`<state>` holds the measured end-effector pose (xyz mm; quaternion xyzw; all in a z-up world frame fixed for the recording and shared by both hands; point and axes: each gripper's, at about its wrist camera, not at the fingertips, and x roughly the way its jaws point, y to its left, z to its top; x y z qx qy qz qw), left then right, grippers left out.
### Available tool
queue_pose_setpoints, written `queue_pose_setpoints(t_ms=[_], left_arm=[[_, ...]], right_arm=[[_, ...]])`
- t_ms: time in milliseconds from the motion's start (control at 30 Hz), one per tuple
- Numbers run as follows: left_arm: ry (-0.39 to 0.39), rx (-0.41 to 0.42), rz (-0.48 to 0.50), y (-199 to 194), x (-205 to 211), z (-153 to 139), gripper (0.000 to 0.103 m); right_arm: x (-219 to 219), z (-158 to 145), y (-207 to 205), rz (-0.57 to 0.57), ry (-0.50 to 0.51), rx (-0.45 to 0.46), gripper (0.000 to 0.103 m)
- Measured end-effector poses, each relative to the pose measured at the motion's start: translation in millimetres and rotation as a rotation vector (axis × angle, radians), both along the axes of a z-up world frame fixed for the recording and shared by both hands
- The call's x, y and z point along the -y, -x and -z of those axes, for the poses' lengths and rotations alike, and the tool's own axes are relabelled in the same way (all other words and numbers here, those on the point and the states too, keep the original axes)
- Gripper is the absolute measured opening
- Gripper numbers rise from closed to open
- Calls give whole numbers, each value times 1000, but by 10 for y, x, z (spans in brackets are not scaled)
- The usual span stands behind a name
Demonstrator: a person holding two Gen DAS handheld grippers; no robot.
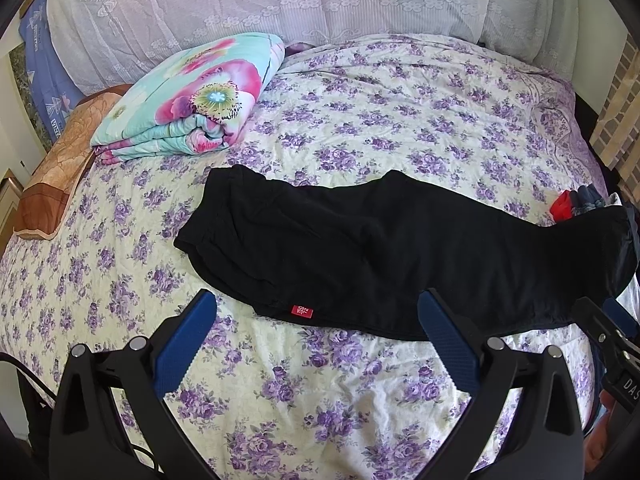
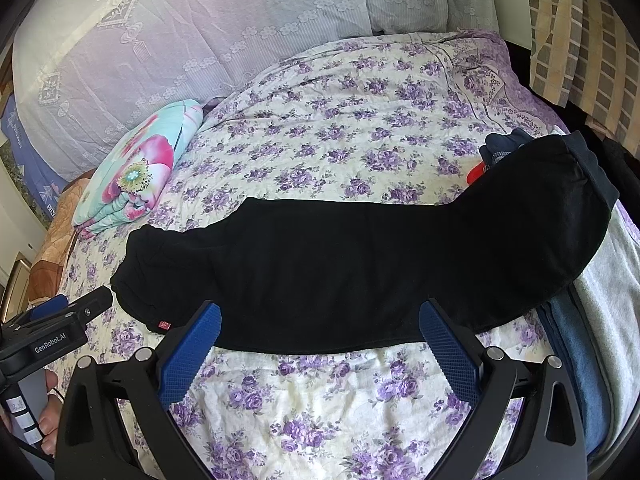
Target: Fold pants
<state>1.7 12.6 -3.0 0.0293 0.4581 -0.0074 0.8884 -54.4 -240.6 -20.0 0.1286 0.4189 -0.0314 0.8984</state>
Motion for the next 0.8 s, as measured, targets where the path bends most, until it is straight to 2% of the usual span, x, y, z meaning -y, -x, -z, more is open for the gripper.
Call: queue_pose_setpoints(t_ms=[533,800], left_arm=[[0,-2,3,-15,1,-3,99],[1,-11,1,1,-4,84,99]], right_arm=[[-5,40,-11,2,-2,-6,99],[-4,66,-32,4,-4,-11,100]])
